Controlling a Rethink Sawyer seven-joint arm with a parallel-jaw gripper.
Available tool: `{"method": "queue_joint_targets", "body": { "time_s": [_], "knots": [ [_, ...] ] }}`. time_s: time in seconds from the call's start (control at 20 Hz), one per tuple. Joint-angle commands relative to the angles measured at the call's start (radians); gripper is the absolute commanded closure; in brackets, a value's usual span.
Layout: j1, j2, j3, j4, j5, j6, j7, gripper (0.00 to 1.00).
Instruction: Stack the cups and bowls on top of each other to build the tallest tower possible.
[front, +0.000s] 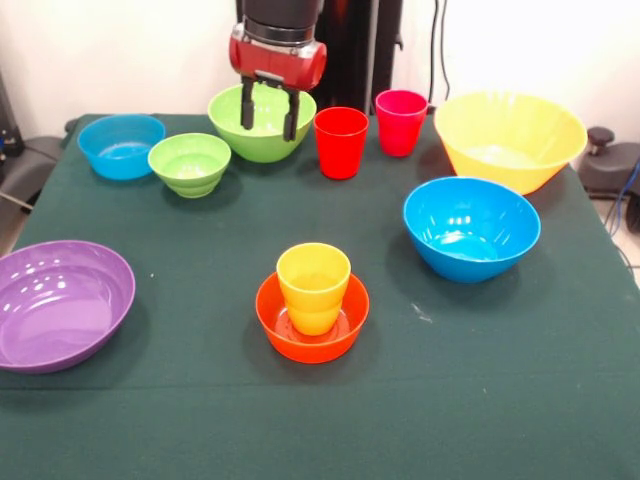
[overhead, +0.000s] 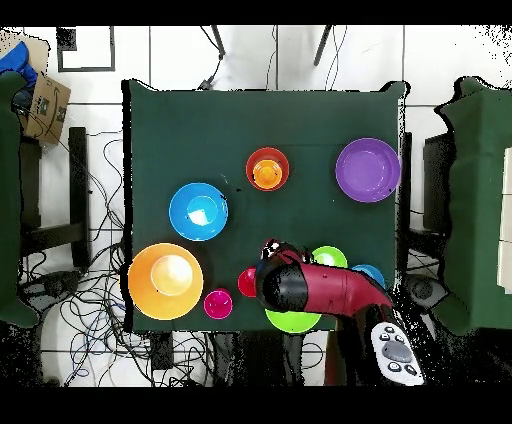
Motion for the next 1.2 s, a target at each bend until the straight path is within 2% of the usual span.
{"method": "queue_joint_targets", "body": {
  "time_s": [0.05,1.2],
  "knots": [
    [0.021,0.050,0.103,-0.023,-0.063,0.020,-0.008,0.00],
    [-0.014,0.131,0.099,-0.060,-0.105,-0.009,-0.015,0.00]
  ]
}}
